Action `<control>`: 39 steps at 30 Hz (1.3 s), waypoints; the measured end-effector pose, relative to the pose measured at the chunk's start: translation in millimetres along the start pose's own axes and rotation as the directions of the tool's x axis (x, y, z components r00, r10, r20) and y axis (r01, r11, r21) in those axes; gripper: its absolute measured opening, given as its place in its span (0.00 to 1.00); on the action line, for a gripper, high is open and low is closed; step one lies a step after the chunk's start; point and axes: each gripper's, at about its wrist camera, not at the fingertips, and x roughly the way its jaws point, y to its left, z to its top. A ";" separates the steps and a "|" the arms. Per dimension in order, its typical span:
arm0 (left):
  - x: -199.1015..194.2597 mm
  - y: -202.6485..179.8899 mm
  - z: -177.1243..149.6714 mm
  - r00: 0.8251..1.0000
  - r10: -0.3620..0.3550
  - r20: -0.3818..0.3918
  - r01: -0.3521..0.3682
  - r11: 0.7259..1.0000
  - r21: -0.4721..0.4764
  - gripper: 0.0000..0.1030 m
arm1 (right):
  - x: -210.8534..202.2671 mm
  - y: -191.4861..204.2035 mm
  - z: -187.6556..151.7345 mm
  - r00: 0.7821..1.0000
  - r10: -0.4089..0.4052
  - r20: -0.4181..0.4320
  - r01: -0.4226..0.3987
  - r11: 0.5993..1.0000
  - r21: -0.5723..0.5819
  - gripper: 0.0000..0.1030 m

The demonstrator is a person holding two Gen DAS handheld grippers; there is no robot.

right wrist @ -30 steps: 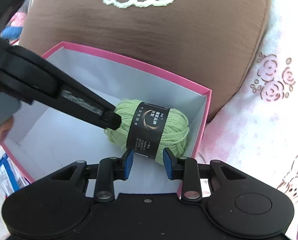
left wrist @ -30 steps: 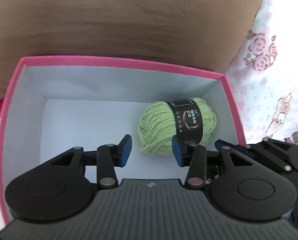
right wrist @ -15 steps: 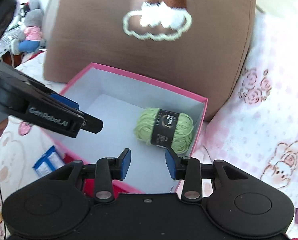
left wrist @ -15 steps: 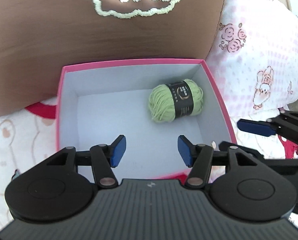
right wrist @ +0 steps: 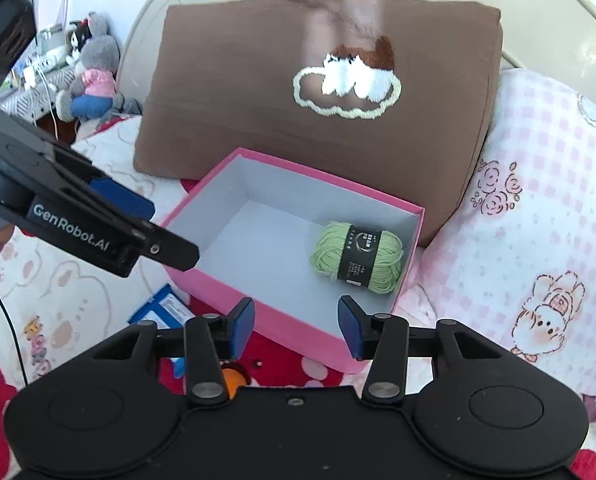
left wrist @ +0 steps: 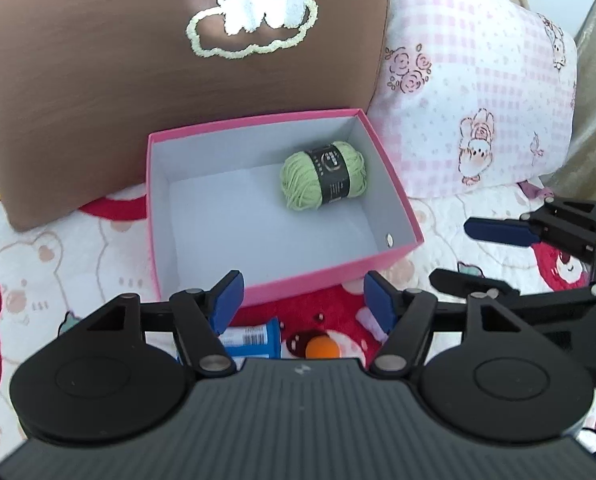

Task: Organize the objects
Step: 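Withdraw the left tool from the box toward the small white wipes pack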

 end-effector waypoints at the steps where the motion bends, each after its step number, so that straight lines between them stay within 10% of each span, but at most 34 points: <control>1: -4.7 -0.4 -2.6 1.000 0.002 0.001 -0.002 1.000 0.004 0.64 | -3.9 1.8 -1.0 1.000 0.001 0.003 -0.001 1.000 0.001 0.53; 14: -61.0 -11.8 -37.9 1.000 0.008 0.014 -0.009 0.998 0.060 0.76 | -44.2 36.4 -22.3 0.997 0.056 0.044 -0.056 0.998 -0.004 0.91; 39: -97.4 -24.3 -96.0 0.999 -0.003 -0.038 0.007 0.994 0.112 0.98 | -93.1 71.6 -64.9 0.994 0.106 0.041 -0.103 0.992 -0.071 0.91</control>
